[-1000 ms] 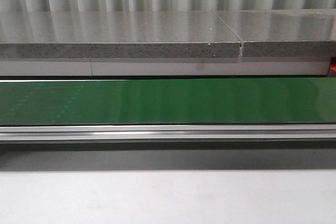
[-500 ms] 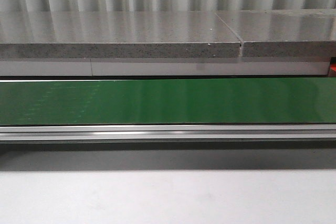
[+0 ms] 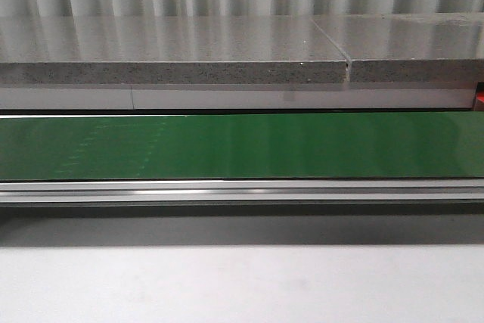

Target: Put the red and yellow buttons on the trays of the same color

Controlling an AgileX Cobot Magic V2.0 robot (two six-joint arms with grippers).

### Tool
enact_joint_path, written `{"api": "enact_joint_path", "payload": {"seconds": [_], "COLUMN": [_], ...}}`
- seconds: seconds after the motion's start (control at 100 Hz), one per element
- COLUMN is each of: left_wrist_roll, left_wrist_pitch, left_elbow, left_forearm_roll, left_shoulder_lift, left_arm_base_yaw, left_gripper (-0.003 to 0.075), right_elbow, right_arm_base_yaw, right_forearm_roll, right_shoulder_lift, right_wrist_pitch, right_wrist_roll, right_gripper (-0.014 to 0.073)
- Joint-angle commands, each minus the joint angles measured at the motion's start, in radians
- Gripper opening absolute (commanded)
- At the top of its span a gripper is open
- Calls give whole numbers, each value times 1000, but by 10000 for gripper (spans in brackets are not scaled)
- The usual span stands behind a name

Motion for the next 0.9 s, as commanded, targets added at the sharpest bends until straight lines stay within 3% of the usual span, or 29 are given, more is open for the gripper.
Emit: {"api": "enact_joint_path", "payload": {"seconds": [0.0, 0.18, 0.3, 0.37, 0.69, 0.81, 0.89], "left_wrist_roll": [2, 2, 2, 2, 2, 2, 2], "left_wrist_pitch": [-62, -62, -62, -62, -62, -62, -62], "left_elbow": [-26, -26, -26, -26, -26, -26, -26], "left_forearm_roll": [-13, -13, -13, -13, -13, -13, -13], "left_shoulder_lift": [10, 10, 10, 10, 10, 10, 10], "left_arm_base_yaw": [-6, -6, -6, -6, -6, -6, -6], "left_gripper": [-20, -20, -20, -20, -20, -20, -20], "right_elbow": [-27, -27, -27, -27, -27, -27, -27], "right_arm_base_yaw": [-6, -6, -6, -6, -4, 11, 37], "right_forearm_roll": [14, 14, 14, 14, 13, 13, 13], "right_shoulder_lift": [-10, 19, 19, 19, -66, -145, -195], "right_wrist_pitch": [-51, -54, -47, -49, -48, -39, -28], "right_wrist_roll": [3, 2, 0, -8, -40, -71, -71], "right_gripper": [295, 318, 477, 516, 472, 381, 277]}}
